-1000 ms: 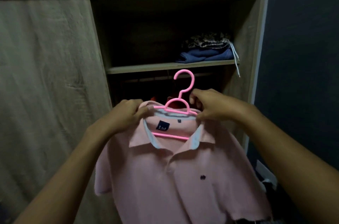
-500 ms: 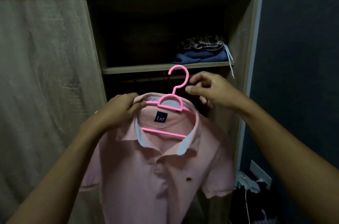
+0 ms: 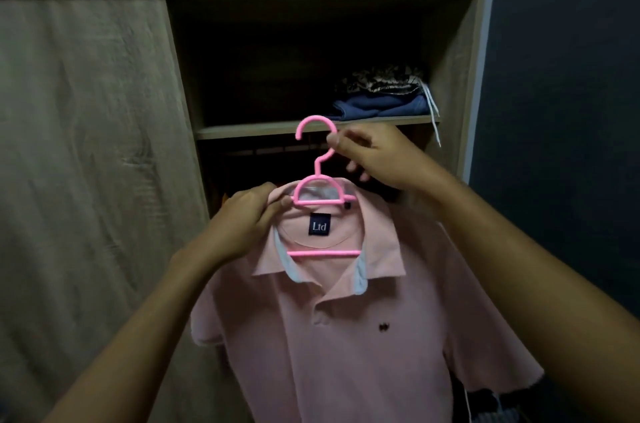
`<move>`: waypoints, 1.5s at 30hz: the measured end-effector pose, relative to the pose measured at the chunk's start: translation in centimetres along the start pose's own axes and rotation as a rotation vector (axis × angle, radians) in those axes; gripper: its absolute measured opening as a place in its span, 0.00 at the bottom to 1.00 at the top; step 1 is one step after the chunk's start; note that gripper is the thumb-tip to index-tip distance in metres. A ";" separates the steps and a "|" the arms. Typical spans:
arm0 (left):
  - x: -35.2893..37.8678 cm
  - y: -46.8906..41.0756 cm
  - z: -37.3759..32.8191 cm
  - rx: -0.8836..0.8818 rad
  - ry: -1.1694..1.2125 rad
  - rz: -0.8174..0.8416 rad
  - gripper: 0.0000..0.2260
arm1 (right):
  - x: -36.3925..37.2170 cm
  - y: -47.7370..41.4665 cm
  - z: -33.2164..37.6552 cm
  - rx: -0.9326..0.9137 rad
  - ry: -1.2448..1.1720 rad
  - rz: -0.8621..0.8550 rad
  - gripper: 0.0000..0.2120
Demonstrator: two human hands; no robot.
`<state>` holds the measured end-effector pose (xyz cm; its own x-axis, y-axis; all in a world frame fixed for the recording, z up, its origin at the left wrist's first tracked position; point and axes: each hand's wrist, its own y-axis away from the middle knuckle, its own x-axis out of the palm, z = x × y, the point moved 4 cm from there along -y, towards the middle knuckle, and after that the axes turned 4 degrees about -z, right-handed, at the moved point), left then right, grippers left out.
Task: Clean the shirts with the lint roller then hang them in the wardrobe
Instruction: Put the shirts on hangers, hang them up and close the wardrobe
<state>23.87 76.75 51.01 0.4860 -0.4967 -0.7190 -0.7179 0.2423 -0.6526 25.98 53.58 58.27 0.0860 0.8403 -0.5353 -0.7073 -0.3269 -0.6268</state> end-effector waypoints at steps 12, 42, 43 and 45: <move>3.9 -0.6 4.9 -0.299 0.083 0.208 0.30 | -3.4 3.6 -5.7 0.230 0.320 0.482 0.19; 23.0 -13.1 11.6 -0.650 -0.165 0.121 0.23 | 0.7 -1.4 -28.5 0.806 0.019 0.065 0.20; 23.4 -13.3 11.9 -0.648 -0.169 0.120 0.22 | 1.0 -2.0 -29.2 0.804 0.024 0.050 0.19; 24.1 -13.7 12.3 -0.641 -0.162 0.111 0.18 | 1.5 -3.4 -30.3 0.775 0.045 0.012 0.16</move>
<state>51.58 71.75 39.71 0.4247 -0.3543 -0.8331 -0.8978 -0.2830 -0.3374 49.78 42.82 42.42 0.0923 0.8148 -0.5724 -0.9957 0.0743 -0.0549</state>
